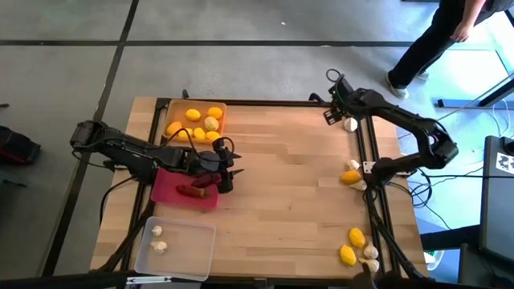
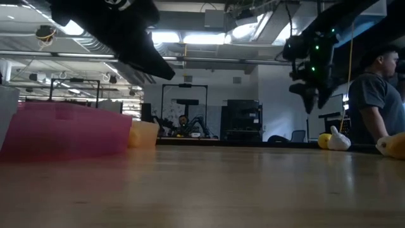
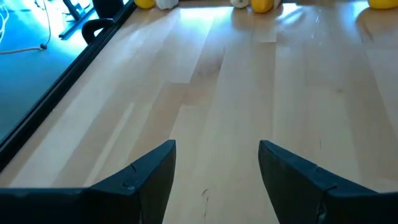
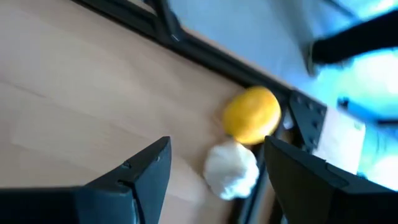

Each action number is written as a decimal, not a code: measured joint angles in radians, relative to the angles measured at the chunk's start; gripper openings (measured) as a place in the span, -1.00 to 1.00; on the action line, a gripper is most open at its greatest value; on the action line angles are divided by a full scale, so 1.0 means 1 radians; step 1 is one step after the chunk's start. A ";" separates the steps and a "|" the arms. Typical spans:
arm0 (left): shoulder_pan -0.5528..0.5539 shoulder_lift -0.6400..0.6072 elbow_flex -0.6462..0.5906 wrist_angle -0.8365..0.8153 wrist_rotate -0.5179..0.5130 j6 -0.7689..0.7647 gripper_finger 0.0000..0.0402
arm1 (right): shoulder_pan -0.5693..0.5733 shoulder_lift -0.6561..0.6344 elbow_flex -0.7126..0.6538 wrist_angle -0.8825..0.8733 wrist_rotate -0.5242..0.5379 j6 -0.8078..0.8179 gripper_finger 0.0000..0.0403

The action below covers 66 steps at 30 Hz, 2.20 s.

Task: Sort produce into baskets
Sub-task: Put the garlic into the transparent bin

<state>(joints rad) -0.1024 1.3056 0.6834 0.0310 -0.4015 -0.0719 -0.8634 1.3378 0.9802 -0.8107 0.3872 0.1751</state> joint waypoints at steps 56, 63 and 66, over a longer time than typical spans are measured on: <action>0.000 0.000 0.000 0.004 0.001 -0.005 0.12 | -0.053 0.269 0.000 -0.123 0.091 -0.049 -0.23; 0.000 0.000 0.000 0.004 0.001 -0.005 0.12 | -0.053 0.269 0.000 -0.125 0.091 -0.052 -0.53; 0.000 0.000 0.000 0.004 0.000 -0.005 0.12 | -0.053 0.268 0.000 -0.130 0.086 -0.060 -0.66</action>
<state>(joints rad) -0.1028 1.3052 0.6834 0.0349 -0.4011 -0.0772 -0.9165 1.6062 0.9802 -0.9407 0.4735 0.1147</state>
